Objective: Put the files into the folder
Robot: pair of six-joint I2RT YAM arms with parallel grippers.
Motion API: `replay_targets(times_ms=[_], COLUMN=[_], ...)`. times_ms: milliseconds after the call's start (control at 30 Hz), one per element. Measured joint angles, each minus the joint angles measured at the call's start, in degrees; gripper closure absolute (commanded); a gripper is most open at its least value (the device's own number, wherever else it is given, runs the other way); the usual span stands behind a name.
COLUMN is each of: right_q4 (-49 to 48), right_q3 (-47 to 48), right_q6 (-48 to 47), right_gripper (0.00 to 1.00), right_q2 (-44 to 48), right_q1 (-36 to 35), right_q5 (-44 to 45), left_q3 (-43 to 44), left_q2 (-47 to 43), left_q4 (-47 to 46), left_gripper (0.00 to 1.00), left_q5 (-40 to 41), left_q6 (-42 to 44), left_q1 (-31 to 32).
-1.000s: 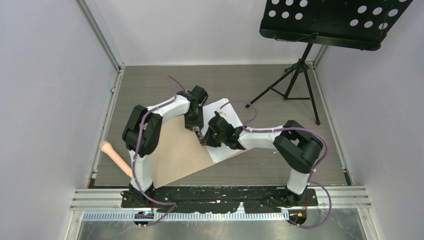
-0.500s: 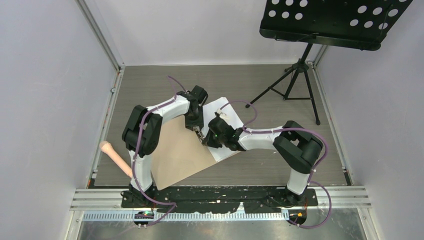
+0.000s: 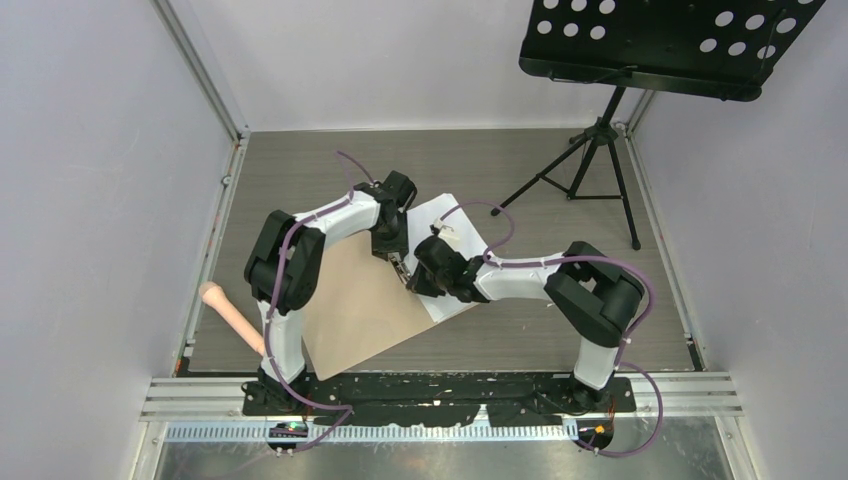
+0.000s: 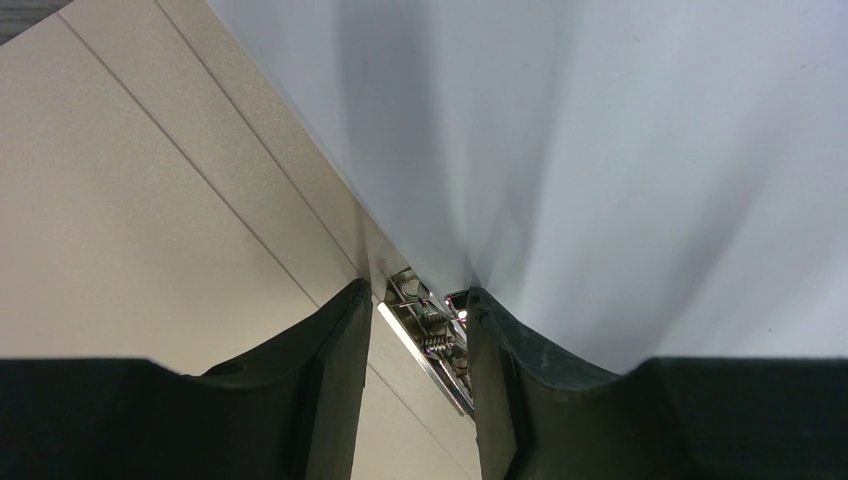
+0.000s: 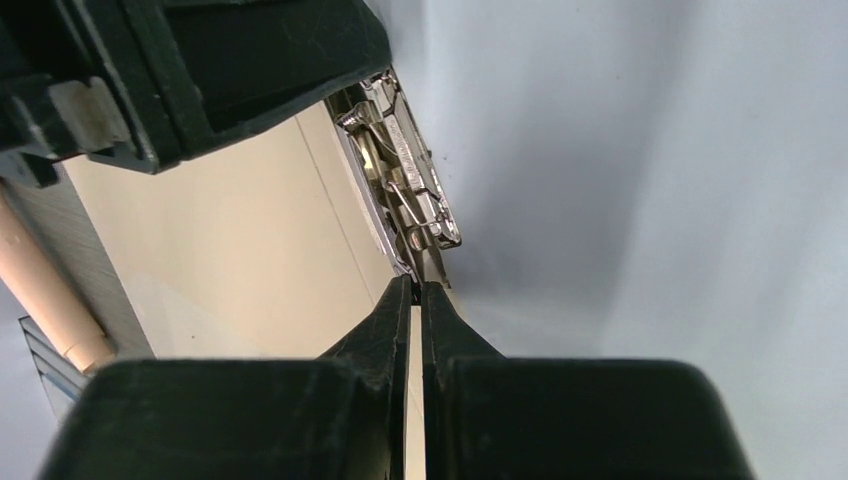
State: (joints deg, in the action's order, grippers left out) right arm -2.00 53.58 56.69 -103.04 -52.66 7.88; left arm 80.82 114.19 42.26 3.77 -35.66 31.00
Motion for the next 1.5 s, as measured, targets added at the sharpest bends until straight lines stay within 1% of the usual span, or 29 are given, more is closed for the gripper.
replay_targets(times_ms=[533,800,1033,1433,1500], right_q4=[3.28,1.97,2.97,5.88,6.21], right_q3=[2.32,2.16,3.41,5.49,5.75], right_q6=[0.28,-4.61,-8.79,-10.95,-11.10], right_gripper=[0.95,0.95,0.95,0.95,0.93], right_q2=[-2.45,-1.60,-1.73,-1.73,-1.84], right_q1=[-0.61,-0.85,-1.03,-1.25,-1.25], right_q5=[1.49,0.87,0.00,-0.66,-0.74], left_q3=[-0.07,-0.11,-0.15,0.02,0.09], left_q2=[0.02,0.02,-0.04,-0.13,-0.13], left_q4=[-0.15,-0.22,-0.28,-0.15,-0.09], left_gripper=[0.59,0.59,0.59,0.58,0.57], left_q5=[-0.35,-0.39,-0.94,-1.44,-1.62], left_q6=[0.17,0.13,0.11,0.44,0.52], left_q1=[0.00,0.00,-0.17,-0.28,-0.28])
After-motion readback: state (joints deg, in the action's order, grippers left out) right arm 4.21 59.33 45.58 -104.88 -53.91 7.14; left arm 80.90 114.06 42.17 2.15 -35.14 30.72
